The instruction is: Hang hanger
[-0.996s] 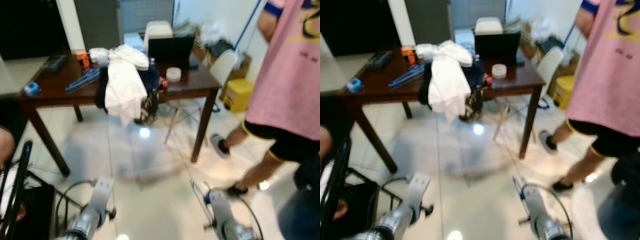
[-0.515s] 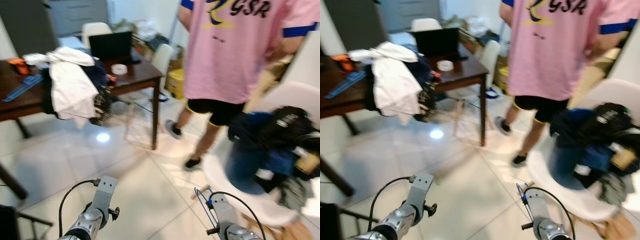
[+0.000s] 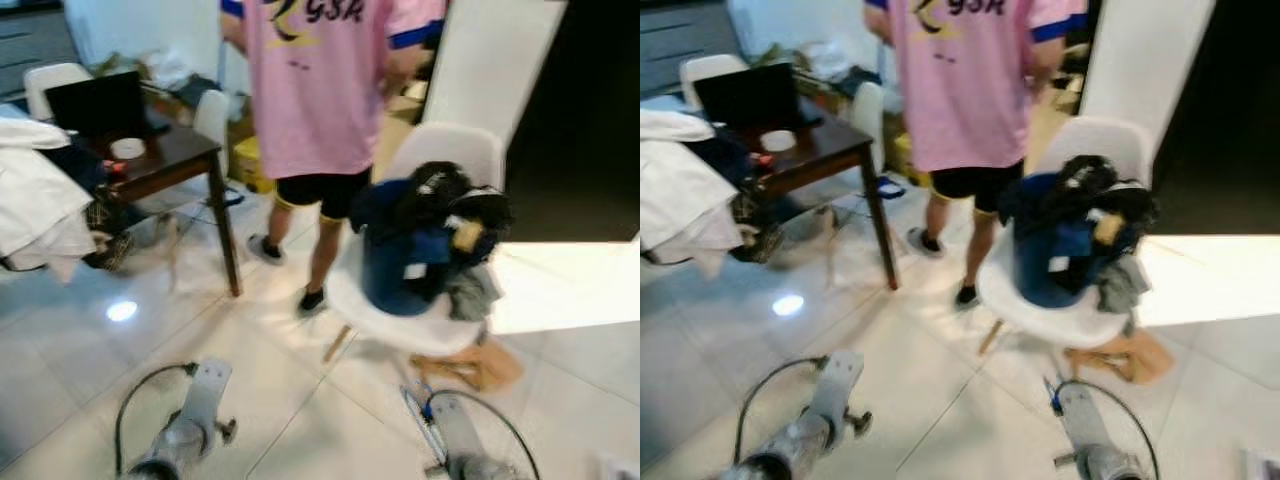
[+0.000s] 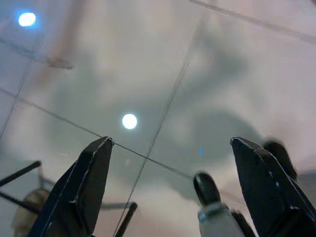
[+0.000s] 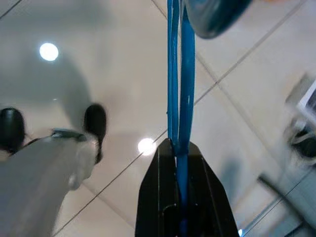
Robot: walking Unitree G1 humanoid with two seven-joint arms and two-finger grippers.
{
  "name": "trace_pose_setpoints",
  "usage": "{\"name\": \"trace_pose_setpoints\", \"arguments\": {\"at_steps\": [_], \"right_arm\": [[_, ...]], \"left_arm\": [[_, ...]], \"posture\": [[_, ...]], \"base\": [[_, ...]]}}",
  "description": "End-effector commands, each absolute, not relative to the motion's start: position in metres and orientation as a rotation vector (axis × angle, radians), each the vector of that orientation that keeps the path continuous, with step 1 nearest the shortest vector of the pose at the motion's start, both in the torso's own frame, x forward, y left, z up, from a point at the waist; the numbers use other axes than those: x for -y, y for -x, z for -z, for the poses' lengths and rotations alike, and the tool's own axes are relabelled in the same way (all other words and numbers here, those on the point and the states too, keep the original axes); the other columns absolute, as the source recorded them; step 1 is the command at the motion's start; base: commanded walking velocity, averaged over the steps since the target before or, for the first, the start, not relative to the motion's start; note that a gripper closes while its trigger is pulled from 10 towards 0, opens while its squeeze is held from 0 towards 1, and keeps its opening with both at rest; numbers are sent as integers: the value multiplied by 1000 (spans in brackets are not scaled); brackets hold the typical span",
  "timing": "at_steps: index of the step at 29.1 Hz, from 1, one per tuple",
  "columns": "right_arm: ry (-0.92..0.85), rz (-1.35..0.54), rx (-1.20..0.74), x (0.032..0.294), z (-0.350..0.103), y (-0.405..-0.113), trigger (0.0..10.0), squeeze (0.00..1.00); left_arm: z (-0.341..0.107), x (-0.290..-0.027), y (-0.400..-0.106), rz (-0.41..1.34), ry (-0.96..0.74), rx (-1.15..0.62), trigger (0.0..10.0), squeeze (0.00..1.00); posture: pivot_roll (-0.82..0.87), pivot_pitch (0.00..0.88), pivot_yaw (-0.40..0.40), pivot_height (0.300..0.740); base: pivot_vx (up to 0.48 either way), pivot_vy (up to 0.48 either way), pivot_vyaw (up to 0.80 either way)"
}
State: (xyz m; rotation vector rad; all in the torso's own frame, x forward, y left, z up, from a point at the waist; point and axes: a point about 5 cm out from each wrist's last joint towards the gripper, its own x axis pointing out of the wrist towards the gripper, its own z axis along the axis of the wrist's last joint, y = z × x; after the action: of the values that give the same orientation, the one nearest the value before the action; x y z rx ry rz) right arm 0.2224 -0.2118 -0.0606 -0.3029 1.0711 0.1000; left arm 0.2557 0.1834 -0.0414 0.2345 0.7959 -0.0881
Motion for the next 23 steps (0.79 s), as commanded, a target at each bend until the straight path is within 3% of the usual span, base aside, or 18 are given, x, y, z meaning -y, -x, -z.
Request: {"name": "trace_pose_setpoints", "arguments": {"at_steps": [1, 23], "right_arm": [[310, -100, -1070, 211, 61, -223, 10000, 0], [313, -91, -1056, 211, 59, -225, 10000, 0]], "left_arm": [[43, -184, -254, 100, -252, -810, 10000, 0], [42, -182, -255, 148, -272, -810, 10000, 0]], "posture": [[16, 0, 1, 740], [14, 0, 3, 740]], "base": [[0, 0, -788], [0, 0, -787]]}}
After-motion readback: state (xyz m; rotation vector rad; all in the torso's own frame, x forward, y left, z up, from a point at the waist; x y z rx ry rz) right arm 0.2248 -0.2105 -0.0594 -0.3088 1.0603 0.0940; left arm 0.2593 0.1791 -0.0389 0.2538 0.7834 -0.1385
